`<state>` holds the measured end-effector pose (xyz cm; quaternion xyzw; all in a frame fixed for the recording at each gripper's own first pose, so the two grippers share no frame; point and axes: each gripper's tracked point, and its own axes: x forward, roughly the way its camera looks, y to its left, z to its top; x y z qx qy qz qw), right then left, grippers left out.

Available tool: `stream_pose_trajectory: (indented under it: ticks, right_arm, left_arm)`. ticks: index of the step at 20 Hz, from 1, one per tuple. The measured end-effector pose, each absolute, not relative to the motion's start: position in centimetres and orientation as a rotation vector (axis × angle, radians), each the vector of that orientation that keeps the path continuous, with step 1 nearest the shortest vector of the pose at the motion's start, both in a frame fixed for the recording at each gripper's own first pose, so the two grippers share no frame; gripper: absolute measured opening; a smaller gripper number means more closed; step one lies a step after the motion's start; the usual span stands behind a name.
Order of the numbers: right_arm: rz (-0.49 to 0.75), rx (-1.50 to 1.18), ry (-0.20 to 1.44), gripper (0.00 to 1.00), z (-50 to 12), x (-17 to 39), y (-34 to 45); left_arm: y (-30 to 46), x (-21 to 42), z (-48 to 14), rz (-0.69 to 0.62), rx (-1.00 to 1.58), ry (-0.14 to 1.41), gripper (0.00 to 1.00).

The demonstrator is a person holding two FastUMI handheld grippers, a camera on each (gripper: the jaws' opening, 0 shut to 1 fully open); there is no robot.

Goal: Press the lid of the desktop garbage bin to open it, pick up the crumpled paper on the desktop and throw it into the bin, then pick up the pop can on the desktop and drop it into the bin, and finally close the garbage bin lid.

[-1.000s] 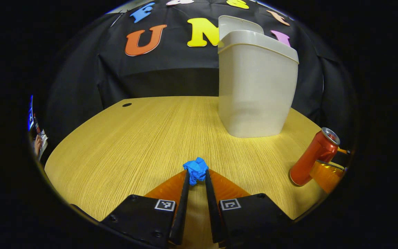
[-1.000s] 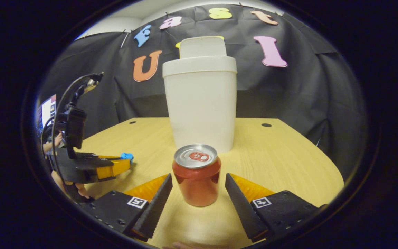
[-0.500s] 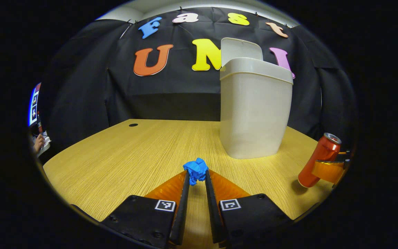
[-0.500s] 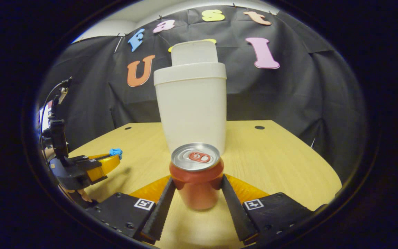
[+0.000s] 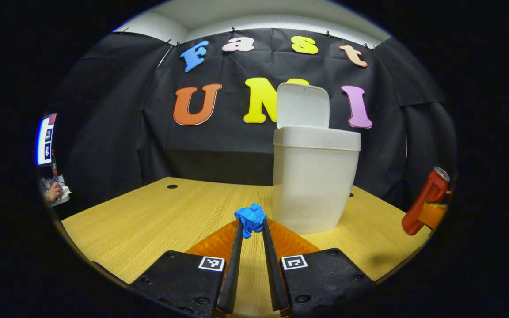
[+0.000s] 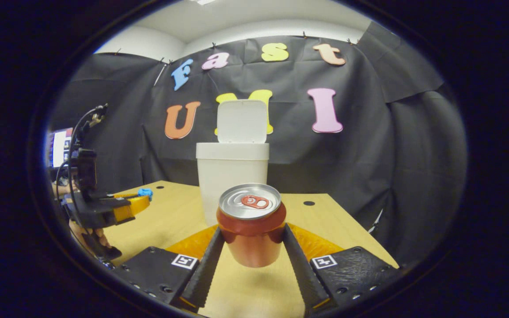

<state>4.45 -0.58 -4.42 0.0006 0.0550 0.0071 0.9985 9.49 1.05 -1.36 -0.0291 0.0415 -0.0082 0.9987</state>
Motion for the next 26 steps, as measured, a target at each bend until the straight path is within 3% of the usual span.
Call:
stream_pose_trajectory:
  ticks: [8,19,26]
  right_arm:
    - [0.038,0.059,0.069,0.79,-3.1,2.1,-3.0]
    - [0.051,0.103,0.084,0.78,-4.8,2.3,-4.5]
    - [0.041,0.149,0.074,0.79,-5.0,1.9,-6.7]
  left_arm:
    - [-2.8,11.4,7.9,-0.030,-0.007,-0.036,0.32]
    - [-9.6,25.3,17.7,-0.120,-0.056,-0.050,0.31]
    - [-13.0,30.9,17.5,-0.120,0.054,-0.042,0.30]
